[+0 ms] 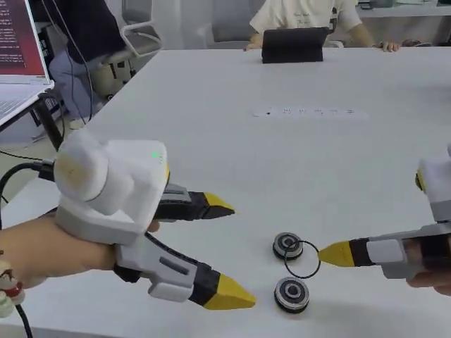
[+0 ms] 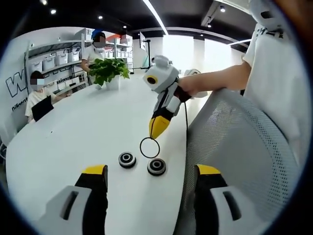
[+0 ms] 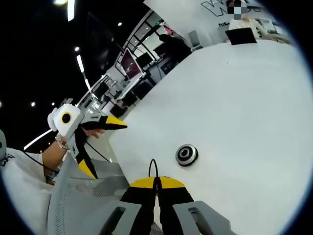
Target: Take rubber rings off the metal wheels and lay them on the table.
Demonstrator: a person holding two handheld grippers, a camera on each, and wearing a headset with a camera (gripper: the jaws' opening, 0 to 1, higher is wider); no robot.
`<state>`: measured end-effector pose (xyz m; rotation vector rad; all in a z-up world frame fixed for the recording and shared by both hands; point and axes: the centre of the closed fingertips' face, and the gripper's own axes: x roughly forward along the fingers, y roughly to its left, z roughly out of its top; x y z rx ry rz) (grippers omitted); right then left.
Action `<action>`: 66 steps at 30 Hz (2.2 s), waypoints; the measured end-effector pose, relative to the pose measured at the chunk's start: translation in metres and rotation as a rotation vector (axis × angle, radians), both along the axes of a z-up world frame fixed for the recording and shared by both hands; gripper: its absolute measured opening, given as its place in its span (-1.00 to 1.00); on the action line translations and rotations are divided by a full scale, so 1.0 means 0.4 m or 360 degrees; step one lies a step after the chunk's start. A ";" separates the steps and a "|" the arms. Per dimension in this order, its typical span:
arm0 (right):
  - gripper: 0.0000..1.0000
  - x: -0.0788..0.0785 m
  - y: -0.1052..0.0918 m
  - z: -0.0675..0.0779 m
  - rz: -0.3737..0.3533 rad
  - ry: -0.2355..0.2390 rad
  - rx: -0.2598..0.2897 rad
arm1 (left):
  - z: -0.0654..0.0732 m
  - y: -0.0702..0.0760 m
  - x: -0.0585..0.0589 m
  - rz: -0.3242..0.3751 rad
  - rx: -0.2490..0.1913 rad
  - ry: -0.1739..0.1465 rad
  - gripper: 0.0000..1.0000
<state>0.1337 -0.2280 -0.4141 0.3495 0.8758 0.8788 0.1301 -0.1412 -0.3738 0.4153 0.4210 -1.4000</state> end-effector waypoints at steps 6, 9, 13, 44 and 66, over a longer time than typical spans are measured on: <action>-1.00 -0.001 0.004 0.017 0.0004 -0.0018 0.0020 | 0.005 0.052 0.000 0.0073 0.0013 -0.0007 0.53; -1.00 0.000 0.009 0.033 0.0005 -0.0037 0.0042 | 0.006 0.084 -0.002 0.0132 0.0016 -0.0007 0.61; -1.00 0.002 0.009 0.047 0.0001 -0.0080 0.0022 | 0.005 0.112 -0.005 0.0192 -0.0003 0.0011 0.65; -1.00 0.011 0.118 0.144 0.0264 -0.0270 -0.0058 | -0.061 0.164 -0.024 0.0448 -0.0040 0.0113 0.77; -1.00 -0.014 0.249 0.077 0.0566 -0.0244 -0.0190 | -0.066 0.165 -0.026 0.0450 -0.0007 0.0070 0.80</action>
